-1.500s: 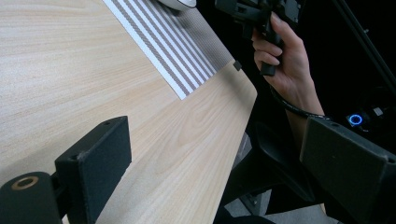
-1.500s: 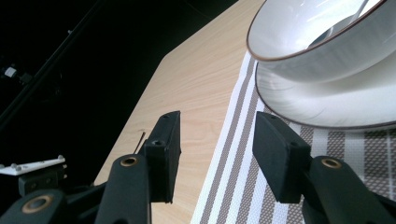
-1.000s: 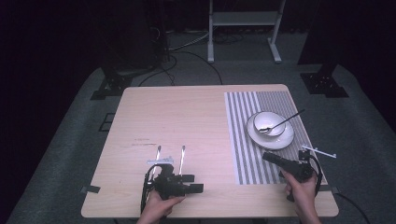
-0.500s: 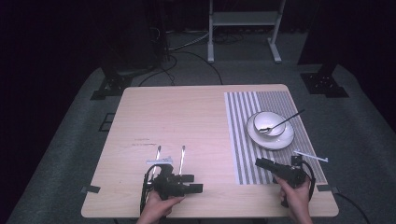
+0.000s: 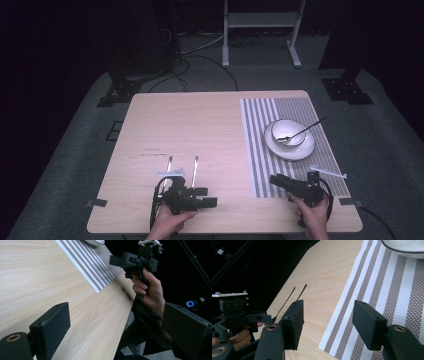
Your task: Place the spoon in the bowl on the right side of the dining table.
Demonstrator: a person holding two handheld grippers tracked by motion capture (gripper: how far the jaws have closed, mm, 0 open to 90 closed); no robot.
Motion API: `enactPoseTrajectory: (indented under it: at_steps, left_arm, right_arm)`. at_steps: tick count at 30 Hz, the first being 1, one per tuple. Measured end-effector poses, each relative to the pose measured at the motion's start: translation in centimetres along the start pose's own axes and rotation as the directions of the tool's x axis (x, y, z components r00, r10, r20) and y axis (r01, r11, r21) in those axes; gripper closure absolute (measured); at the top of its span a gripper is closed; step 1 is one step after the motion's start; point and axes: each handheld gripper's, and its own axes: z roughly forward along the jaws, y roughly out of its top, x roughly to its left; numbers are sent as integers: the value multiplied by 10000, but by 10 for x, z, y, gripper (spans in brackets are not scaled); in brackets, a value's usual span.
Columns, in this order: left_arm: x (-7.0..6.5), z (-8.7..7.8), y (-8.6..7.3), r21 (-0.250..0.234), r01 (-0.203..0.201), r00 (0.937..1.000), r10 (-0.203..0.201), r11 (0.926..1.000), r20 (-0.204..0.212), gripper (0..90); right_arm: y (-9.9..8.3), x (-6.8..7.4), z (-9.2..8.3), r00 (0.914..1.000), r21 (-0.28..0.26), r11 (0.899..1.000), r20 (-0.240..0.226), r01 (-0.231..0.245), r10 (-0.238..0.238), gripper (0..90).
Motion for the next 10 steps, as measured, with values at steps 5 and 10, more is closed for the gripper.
enactPoseTrajectory:
  at_steps: [5, 10]
  left_arm:
    - [-1, -1, 0, -72, -71, 9999, 72, 9999, 126, 74]
    - [-2, 0, -1, -164, -154, 9994, 159, 9997, 317, 74]
  right_arm:
    - [-5, 0, 0, 9999, -46, 9999, -132, 104, -104, 383]
    - [-8, 1, 5, 9986, 140, 9989, -261, 458, -455, 370]
